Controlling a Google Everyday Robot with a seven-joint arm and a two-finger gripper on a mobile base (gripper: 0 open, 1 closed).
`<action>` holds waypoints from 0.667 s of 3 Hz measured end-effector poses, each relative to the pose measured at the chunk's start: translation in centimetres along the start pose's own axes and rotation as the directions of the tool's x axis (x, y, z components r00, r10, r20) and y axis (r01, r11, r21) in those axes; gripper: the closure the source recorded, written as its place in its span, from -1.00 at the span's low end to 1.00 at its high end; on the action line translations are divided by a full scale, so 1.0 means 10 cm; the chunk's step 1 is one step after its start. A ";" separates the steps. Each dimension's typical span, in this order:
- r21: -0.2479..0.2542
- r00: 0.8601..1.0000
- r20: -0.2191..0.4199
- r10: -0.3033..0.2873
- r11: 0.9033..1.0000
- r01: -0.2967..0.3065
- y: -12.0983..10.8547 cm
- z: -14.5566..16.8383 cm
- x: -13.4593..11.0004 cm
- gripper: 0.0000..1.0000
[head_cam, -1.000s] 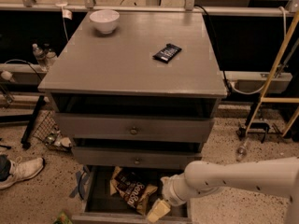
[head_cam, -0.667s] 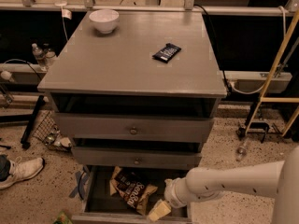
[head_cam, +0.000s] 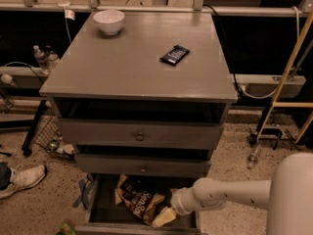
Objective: Pick brown chip bag from bottom drawer and place on counter
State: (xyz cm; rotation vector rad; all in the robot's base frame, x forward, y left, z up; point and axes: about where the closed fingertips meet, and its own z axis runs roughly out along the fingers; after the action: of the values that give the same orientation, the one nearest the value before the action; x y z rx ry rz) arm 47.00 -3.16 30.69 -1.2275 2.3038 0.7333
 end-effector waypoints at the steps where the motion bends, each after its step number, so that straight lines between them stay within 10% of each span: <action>1: 0.026 0.999 0.029 0.022 0.999 -0.023 -0.24 0.08 -0.07 -1.00; 2: 0.023 1.000 0.021 0.018 1.000 -0.018 -0.20 0.07 -0.06 -1.00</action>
Offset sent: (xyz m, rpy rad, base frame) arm 0.0245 -0.0015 -0.0084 0.0134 -0.0155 -0.0399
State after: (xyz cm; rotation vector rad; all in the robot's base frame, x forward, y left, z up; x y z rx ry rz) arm 49.11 -3.23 30.01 -1.1851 2.3028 0.7207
